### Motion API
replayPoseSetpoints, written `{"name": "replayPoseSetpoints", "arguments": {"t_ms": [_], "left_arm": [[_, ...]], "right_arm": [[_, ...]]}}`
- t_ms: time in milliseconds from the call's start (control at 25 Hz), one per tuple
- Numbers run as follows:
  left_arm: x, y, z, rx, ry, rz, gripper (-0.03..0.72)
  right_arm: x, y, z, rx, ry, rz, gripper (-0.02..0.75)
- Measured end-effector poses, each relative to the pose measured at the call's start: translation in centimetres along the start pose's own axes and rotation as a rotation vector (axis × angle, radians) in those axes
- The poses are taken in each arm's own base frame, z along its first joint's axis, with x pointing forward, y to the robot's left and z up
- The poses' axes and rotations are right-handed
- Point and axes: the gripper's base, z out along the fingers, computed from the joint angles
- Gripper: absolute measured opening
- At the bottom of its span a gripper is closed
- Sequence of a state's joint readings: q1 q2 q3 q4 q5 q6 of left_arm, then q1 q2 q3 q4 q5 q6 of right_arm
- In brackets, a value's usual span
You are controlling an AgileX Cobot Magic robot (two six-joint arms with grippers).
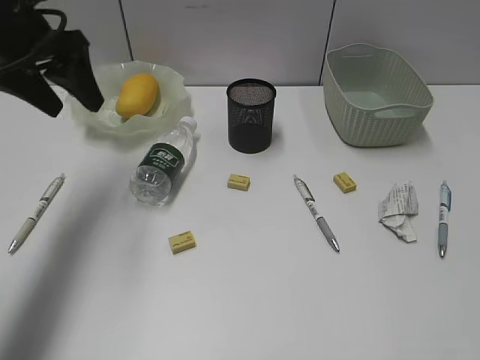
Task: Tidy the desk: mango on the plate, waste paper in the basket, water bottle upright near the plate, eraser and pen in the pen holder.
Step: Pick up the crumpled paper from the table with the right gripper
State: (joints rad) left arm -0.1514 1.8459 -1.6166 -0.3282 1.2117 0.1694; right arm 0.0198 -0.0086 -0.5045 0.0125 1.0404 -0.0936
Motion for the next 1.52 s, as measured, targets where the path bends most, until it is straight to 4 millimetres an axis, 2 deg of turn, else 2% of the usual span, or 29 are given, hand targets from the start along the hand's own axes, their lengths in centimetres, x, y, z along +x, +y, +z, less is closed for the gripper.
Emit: {"name": "replayPoseSetpoints", "arguments": {"t_ms": [240, 520, 760, 1040, 1240, 1360, 1520], "left_arm": [[6.1, -0.4, -0.6, -0.006, 0.094, -0.024, 0.524], [12.4, -1.0, -2.3, -0.032, 0.11, -0.017, 0.508], [16.8, -1.5, -3.9, -0.062, -0.047, -0.001, 0.508], [21.5, -1.7, -4.5, -0.089, -0.238, 0.015, 0.508], [23.8, -1.5, -3.7, -0.101, -0.307, 0.015, 0.508], [24.4, -1.2, -3.1, -0.111, -0.348, 0.012, 0.508], [24.7, -0.9, -2.5, -0.121, -0.362, 0.009, 0.508]], "right_arm": [[0.0, 0.0, 0.0, 0.0, 0.0, 0.0, 0.458], [0.0, 0.0, 0.0, 0.0, 0.0, 0.0, 0.458], [0.0, 0.0, 0.0, 0.0, 0.0, 0.0, 0.458], [0.0, 0.0, 0.0, 0.0, 0.0, 0.0, 0.458], [0.0, 0.0, 0.0, 0.0, 0.0, 0.0, 0.458], [-0.1, 0.0, 0.2, -0.001, 0.015, 0.005, 0.458], [-1.0, -0.1, 1.6, -0.008, 0.101, 0.013, 0.458]]}}
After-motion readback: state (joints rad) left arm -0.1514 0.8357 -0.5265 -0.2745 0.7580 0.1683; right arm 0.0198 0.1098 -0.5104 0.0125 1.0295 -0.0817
